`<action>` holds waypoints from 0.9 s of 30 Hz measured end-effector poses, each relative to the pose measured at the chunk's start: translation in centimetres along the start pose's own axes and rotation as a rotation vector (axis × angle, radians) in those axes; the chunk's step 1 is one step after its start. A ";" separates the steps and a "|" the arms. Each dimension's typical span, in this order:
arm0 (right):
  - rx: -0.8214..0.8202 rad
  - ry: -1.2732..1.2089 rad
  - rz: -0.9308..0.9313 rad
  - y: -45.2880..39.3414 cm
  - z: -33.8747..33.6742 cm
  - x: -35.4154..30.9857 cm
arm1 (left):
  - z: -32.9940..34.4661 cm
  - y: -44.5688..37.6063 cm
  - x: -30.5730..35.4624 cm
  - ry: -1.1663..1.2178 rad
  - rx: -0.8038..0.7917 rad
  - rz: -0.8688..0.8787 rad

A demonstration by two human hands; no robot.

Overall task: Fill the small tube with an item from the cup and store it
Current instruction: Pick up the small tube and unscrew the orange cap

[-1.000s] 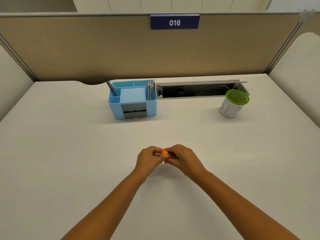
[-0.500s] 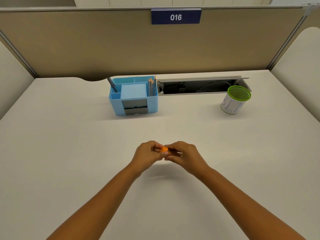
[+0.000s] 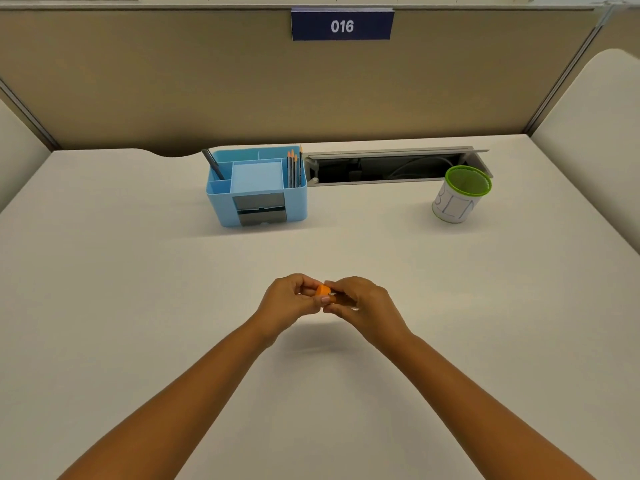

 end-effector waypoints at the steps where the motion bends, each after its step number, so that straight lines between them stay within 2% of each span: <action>1: 0.004 -0.011 0.001 0.0 -0.1 0.0 | 0.0 0.0 0.0 -0.001 -0.006 -0.002; 5: -0.027 -0.142 0.070 -0.3 -0.4 0.6 | 0.0 0.1 0.0 -0.036 -0.004 0.010; 7: -0.019 -0.086 0.030 -0.4 -0.3 0.3 | 0.0 0.0 0.3 -0.060 0.007 0.018; 10: 0.077 -0.004 -0.007 0.0 -0.2 0.3 | -0.6 -0.2 0.7 -0.029 0.046 0.010; 12: 0.175 -0.143 0.125 0.3 -0.7 1.4 | -1.5 -0.3 1.0 0.100 0.094 -0.012; 14: 0.213 -0.271 0.216 0.4 -0.8 2.2 | -1.9 -0.4 1.5 0.111 0.100 0.002; 19: 0.186 -0.586 0.292 0.3 0.2 2.2 | -0.8 0.0 1.7 0.153 0.094 0.065; 25: 0.179 -0.898 0.350 0.4 0.0 2.5 | 0.4 1.6 -1.0 0.263 0.146 0.056; 27: 0.174 -0.992 0.413 0.4 -0.2 3.3 | 0.9 2.0 -2.2 0.196 0.189 0.056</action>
Point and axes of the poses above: each hand's wrist, its own y-axis away from the middle knuckle, its own z-axis out of the palm, x = y × z, the point moved 5 cm from there along -y, towards the middle knuckle, and after that the axes turned 1 degree about -x, right-handed, at the moved point
